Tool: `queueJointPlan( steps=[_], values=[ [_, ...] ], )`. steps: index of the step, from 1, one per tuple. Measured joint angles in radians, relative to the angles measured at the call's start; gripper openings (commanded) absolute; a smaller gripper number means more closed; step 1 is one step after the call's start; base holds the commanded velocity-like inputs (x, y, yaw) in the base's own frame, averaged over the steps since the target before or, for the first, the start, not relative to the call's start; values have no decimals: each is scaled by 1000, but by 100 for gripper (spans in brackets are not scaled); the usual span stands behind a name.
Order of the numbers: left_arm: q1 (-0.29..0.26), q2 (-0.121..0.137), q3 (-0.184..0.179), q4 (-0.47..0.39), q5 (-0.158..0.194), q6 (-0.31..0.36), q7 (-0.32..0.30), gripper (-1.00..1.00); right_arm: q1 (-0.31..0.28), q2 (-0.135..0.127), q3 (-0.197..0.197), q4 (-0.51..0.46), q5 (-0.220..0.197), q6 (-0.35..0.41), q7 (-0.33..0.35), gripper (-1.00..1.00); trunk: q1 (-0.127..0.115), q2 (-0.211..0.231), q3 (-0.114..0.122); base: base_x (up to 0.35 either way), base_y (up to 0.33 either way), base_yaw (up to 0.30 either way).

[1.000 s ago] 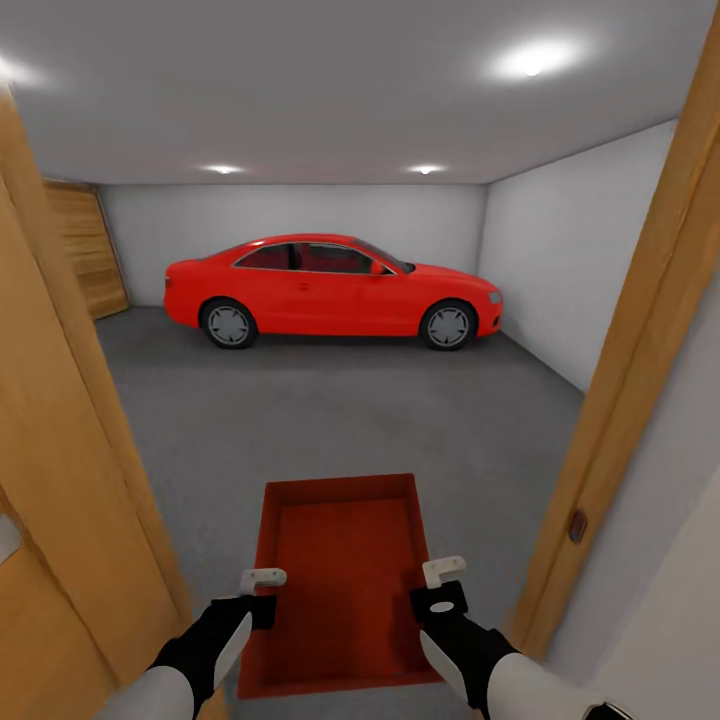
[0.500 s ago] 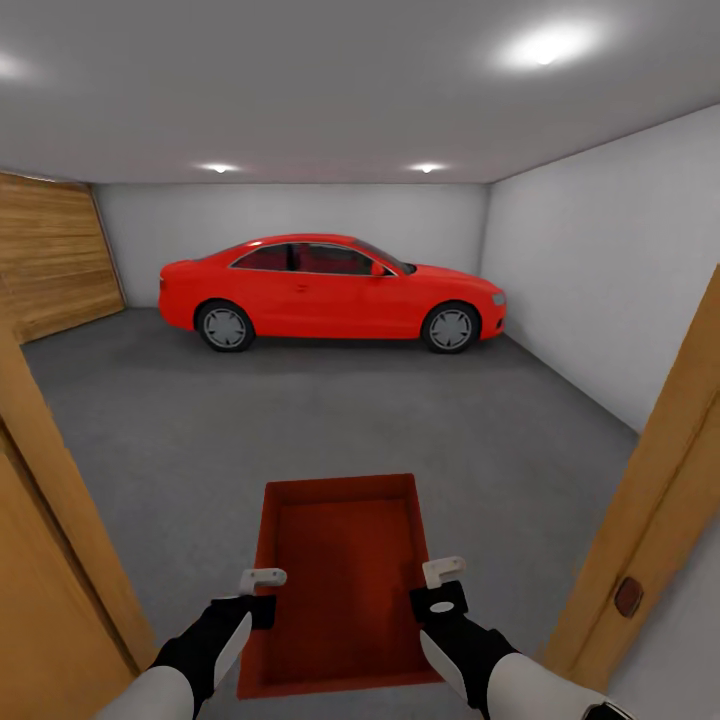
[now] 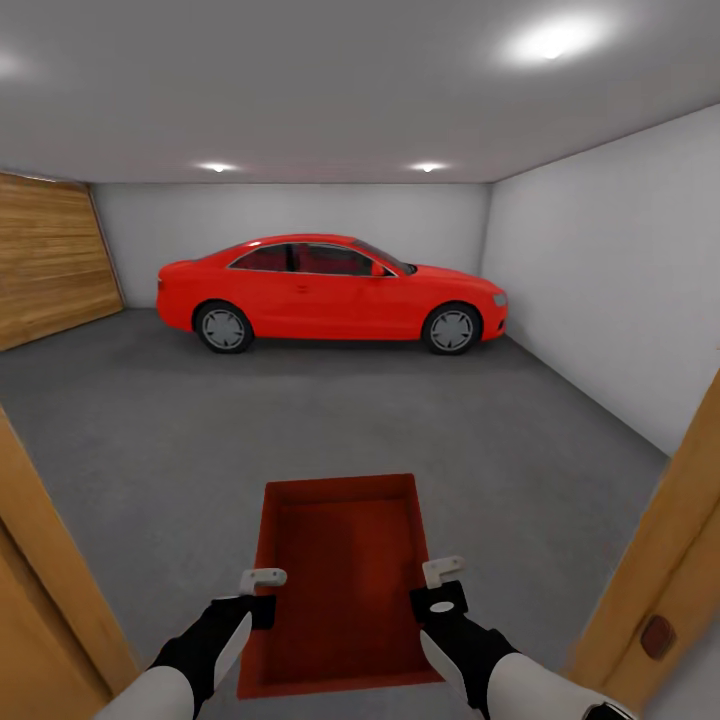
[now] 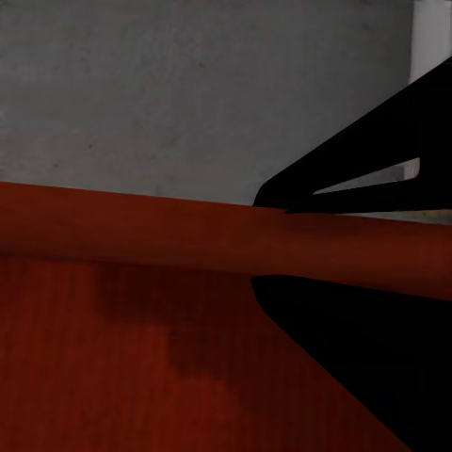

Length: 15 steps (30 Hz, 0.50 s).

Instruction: Move the two storage containers from the living room to the garage. In the garage, place one container on the floor and stack the other container on top of it (either order is fine).

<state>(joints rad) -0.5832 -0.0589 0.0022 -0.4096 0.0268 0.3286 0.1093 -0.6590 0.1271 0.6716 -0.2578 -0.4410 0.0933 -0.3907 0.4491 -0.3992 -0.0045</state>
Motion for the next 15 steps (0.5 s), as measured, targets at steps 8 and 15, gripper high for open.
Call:
queueJointPlan(
  steps=[8,15],
  values=[
    [0,0,0,1,0,0,0,-100,0,0,1,1,-2,-1,0,-100,0,0,0,320,0,0],
    [0,0,1,5,0,0,0,-100,0,2,1,6,-1,0,2,-100,0,0,0,321,0,0]
  ],
)
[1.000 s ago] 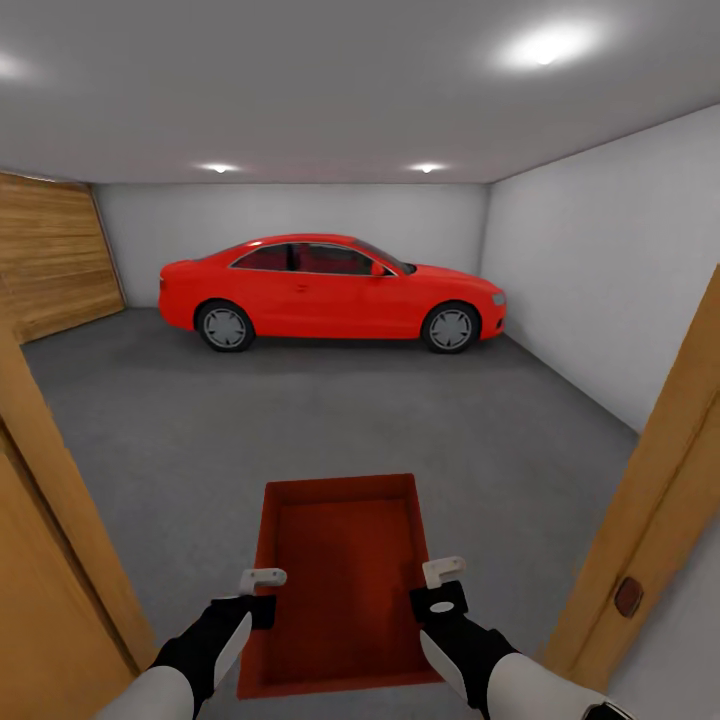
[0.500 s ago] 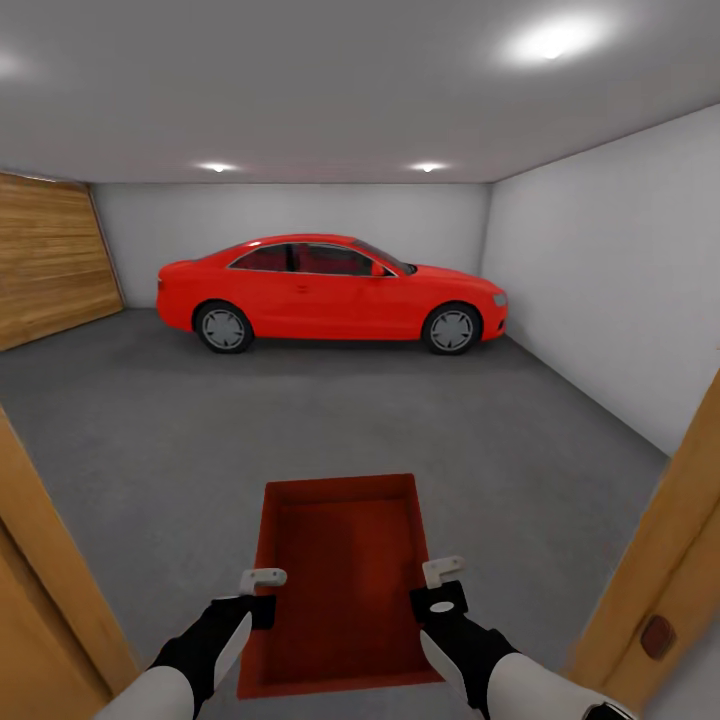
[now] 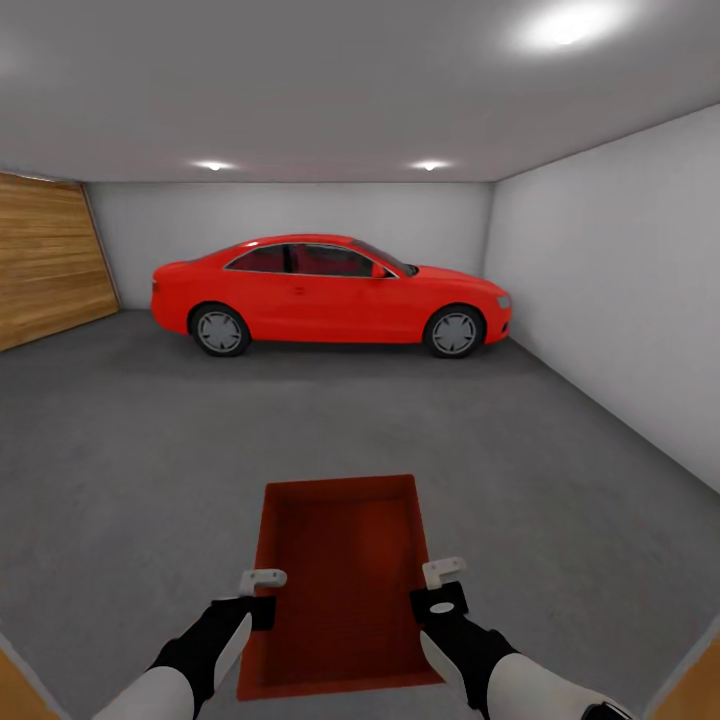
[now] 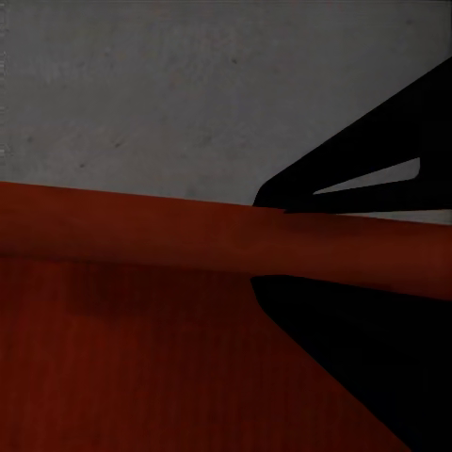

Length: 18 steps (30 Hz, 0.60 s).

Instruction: Move the two storage containers from the living room to the garage. In the garage, place one container on the floor and stack the other container on top of it (either order is fine).

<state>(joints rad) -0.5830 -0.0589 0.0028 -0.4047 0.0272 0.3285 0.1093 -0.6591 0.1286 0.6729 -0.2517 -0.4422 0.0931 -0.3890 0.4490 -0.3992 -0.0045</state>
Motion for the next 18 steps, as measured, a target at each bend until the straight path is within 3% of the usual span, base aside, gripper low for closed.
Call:
queueJointPlan(
  steps=[18],
  values=[
    [0,0,0,2,1,0,0,-100,0,1,0,3,-1,-1,0,-100,0,0,0,321,0,0]
  ],
)
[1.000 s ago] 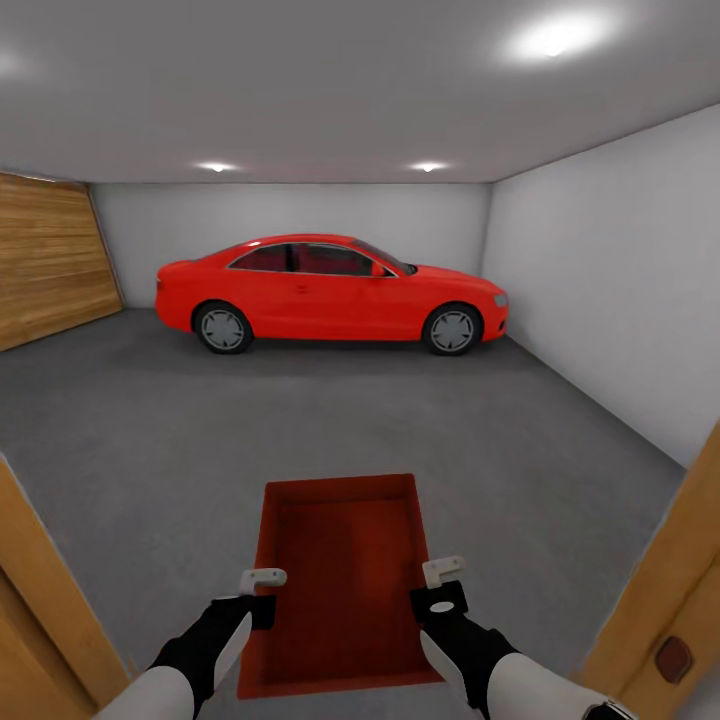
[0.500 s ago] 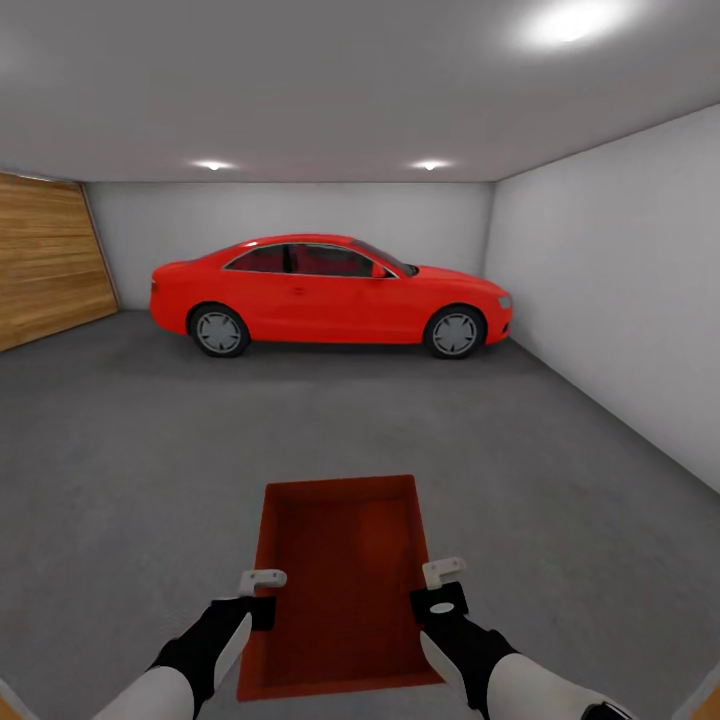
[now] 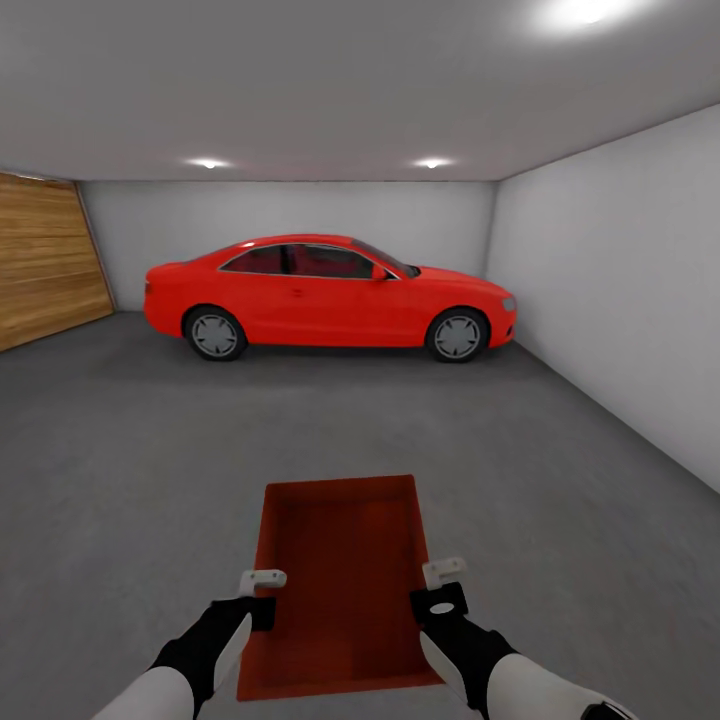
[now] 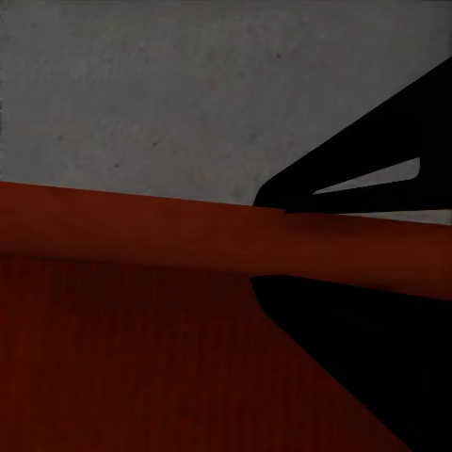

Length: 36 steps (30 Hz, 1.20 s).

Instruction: Move the two storage containers from the living room to the garage. In the garage, place one container on the floor and stack the other container on top of it (either order is fine).

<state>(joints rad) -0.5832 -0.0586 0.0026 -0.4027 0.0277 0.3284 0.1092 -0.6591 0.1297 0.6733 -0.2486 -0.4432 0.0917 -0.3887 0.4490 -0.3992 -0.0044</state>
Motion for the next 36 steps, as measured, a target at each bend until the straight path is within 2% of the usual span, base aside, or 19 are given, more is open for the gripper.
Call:
queueJointPlan(
  steps=[36],
  values=[
    [0,1,-1,1,2,0,0,-100,0,1,0,1,0,0,-1,-100,0,0,0,321,0,0]
  ],
)
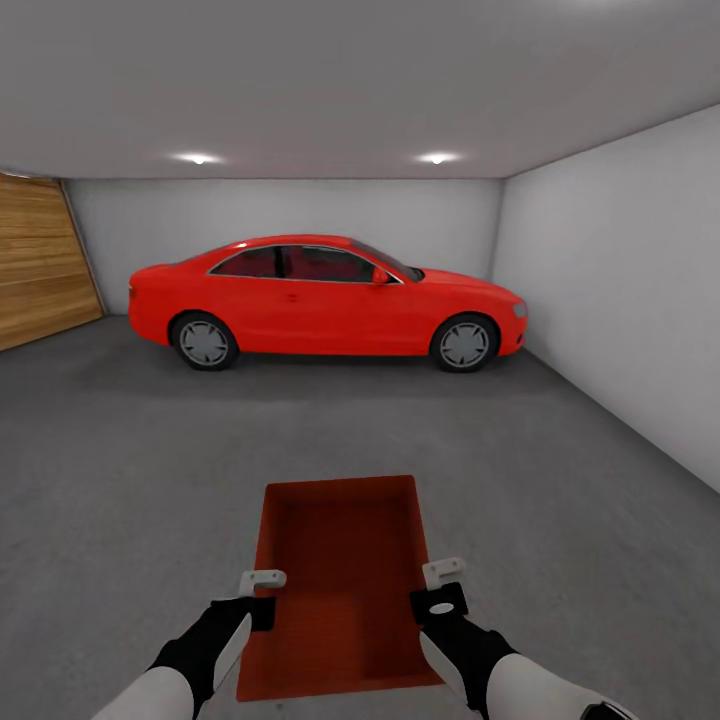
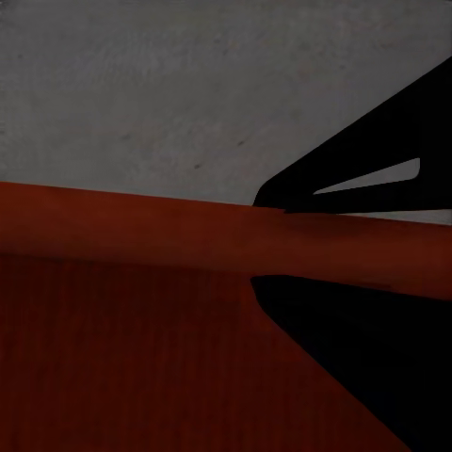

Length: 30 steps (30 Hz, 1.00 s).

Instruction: Move the two storage containers from the living room to the garage. In the garage, place one container on the floor and stack the other container on top of it (either order is fine).

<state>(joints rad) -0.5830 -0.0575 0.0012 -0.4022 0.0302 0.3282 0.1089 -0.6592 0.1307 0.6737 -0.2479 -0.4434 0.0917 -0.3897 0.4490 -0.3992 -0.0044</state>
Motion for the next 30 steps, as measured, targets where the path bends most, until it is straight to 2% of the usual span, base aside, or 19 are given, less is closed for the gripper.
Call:
queueJointPlan(
  steps=[30],
  values=[
    [0,0,0,0,0,0,0,-100,0,0,0,1,0,0,0,-100,0,0,0,321,0,0]
  ],
)
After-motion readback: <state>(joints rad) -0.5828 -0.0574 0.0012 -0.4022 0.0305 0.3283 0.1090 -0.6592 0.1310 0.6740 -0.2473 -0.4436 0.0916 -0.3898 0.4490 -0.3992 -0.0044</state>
